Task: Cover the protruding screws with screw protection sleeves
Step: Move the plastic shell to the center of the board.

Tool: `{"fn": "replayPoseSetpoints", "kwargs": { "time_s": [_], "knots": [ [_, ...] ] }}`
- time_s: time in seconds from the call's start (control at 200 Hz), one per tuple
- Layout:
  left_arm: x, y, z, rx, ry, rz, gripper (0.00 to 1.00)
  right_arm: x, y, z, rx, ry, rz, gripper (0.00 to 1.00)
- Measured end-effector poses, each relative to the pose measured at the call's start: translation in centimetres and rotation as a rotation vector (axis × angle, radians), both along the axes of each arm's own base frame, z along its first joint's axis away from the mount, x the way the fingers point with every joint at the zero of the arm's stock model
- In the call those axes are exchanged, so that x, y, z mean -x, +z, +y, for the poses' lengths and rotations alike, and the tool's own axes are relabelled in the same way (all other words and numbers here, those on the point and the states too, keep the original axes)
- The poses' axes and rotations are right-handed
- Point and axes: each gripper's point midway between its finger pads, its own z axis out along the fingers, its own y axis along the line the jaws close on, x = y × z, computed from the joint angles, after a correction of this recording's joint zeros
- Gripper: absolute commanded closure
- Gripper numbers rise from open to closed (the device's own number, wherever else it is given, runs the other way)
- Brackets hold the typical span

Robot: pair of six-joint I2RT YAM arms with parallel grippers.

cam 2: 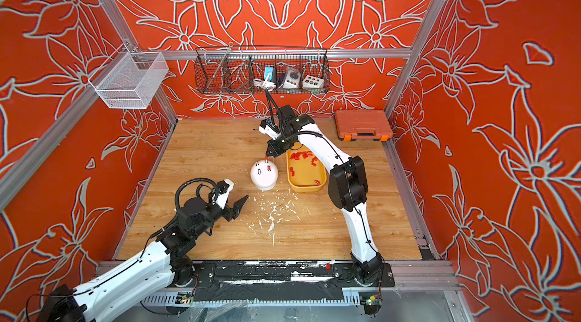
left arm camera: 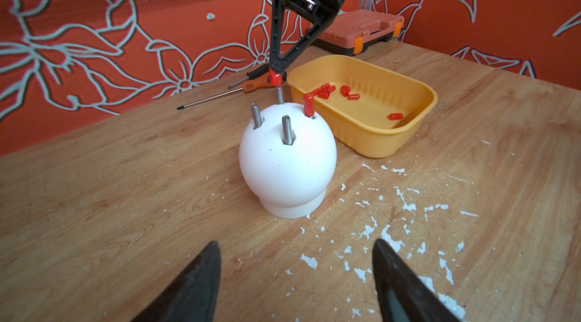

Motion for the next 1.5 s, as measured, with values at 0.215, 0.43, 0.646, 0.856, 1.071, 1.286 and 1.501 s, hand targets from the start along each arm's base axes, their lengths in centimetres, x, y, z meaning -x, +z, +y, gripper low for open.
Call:
{"fn": "replayPoseSetpoints", "kwargs": {
  "time_s": [0.215, 0.43, 0.646, 0.856, 1.071, 1.286, 1.501],
  "knots": [
    [0.1, 0.4, 0.0, 0.007, 0.000, -0.012, 0.26, -0.1, -0.1, 0.1, -0.002, 0.001, 0.000, 1.00],
    [0.1, 0.4, 0.0, 0.007, 0.000, -0.012, 0.25, -0.1, 0.0, 0.2, -0.011, 0.002, 0.003, 1.00],
    [0.1, 0.4, 0.0, 0.007, 0.000, -0.012, 0.25, -0.2, -0.1, 0.2, -0.005, -0.001, -0.003, 1.00],
    [0.1, 0.4, 0.0, 0.007, 0.000, -0.012, 0.25, -0.4, -0.4, 0.1, 0.020, -0.004, -0.024, 1.00],
    [0.1, 0.4, 0.0, 0.007, 0.000, -0.012, 0.25, -0.4, -0.6, 0.1, 0.040, 0.016, -0.055, 1.00],
    [0.1, 0.4, 0.0, 0.007, 0.000, -0.012, 0.25, 0.0, -0.6, 0.5, 0.044, 0.037, -0.065, 1.00],
    [0.1, 0.4, 0.0, 0.007, 0.000, -0.011, 0.25, 0.7, -0.6, 1.1, 0.039, 0.056, -0.059, 1.00]
  ]
}}
